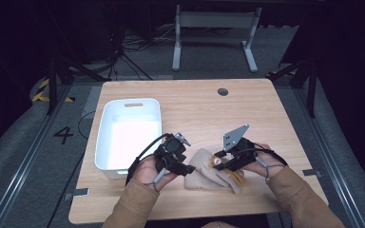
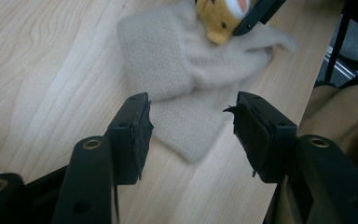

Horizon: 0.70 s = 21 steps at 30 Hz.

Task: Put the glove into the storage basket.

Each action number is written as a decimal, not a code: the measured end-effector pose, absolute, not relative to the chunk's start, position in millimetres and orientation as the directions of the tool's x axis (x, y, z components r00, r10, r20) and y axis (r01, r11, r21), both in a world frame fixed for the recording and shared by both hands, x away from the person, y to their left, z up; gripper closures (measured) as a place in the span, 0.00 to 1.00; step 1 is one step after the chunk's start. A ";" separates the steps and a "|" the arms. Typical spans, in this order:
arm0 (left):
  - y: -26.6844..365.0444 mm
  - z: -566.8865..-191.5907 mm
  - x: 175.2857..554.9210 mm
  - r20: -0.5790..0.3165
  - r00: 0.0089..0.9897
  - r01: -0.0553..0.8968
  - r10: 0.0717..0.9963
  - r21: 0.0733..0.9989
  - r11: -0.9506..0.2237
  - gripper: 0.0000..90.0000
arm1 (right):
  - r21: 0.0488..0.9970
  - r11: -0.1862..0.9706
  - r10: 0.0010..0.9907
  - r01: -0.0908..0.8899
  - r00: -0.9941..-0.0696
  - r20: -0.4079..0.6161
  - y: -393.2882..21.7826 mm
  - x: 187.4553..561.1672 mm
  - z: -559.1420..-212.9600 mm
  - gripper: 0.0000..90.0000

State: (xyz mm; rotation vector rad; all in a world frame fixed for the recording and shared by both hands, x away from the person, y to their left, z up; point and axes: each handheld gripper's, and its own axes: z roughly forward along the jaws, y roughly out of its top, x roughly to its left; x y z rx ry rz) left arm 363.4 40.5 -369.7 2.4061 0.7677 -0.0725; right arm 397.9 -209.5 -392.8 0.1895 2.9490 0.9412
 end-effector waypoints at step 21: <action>15.5 -371.2 378.1 -0.214 0.859 0.503 0.465 0.522 -0.688 0.53 | 0.624 0.705 0.386 0.336 -0.921 0.060 -258.6 392.3 -388.8 0.59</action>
